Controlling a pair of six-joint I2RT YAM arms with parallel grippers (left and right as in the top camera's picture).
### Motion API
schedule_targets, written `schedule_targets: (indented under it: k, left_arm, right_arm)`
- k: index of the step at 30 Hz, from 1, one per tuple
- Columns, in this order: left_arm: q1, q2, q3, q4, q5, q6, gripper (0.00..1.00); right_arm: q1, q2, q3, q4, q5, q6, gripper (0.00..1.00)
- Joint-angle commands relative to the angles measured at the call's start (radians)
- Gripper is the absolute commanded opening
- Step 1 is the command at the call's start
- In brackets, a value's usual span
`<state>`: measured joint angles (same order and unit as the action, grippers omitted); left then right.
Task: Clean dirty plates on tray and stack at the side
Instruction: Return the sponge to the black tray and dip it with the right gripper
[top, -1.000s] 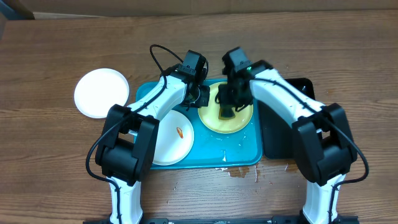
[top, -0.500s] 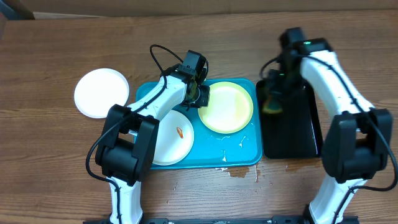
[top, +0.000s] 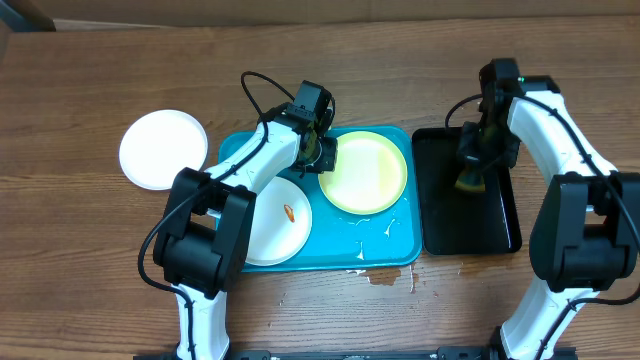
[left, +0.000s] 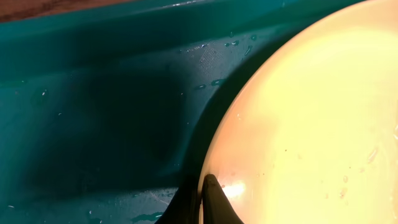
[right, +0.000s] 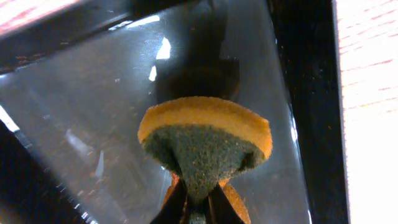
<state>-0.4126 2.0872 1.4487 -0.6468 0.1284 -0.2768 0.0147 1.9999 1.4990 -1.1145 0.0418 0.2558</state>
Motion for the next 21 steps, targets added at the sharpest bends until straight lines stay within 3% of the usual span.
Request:
schedule_targets:
  k: [1,4,8,10,13,21]
  left_arm:
    - [-0.007,0.016,-0.004,-0.002,-0.015,0.011,0.04]
    - [-0.007,0.016,-0.004,-0.002,-0.015,0.011,0.04]
    - [-0.007,0.016,-0.004,-0.001,-0.015,0.011,0.04]
    - [-0.007,0.016,-0.004,-0.002,-0.015,0.011,0.04]
    - [-0.007,0.016,-0.004,-0.002,-0.015,0.011,0.04]
    - [-0.007,0.016,-0.004,-0.002,-0.015,0.011,0.04]
  right_arm:
    - [0.005,-0.034,-0.058,0.041,0.028,-0.006,0.12]
    - [0.006,-0.034,-0.114,0.102,0.027,-0.005,0.16]
    - [0.019,-0.032,-0.188,0.195,0.028,-0.006,0.04]
    - [0.026,-0.032,-0.226,0.242,0.028,-0.006,0.04]
    - [0.026,-0.032,-0.238,0.251,0.027,-0.006,0.16]
    - [0.023,-0.036,-0.073,0.080,0.028,-0.006,0.23]
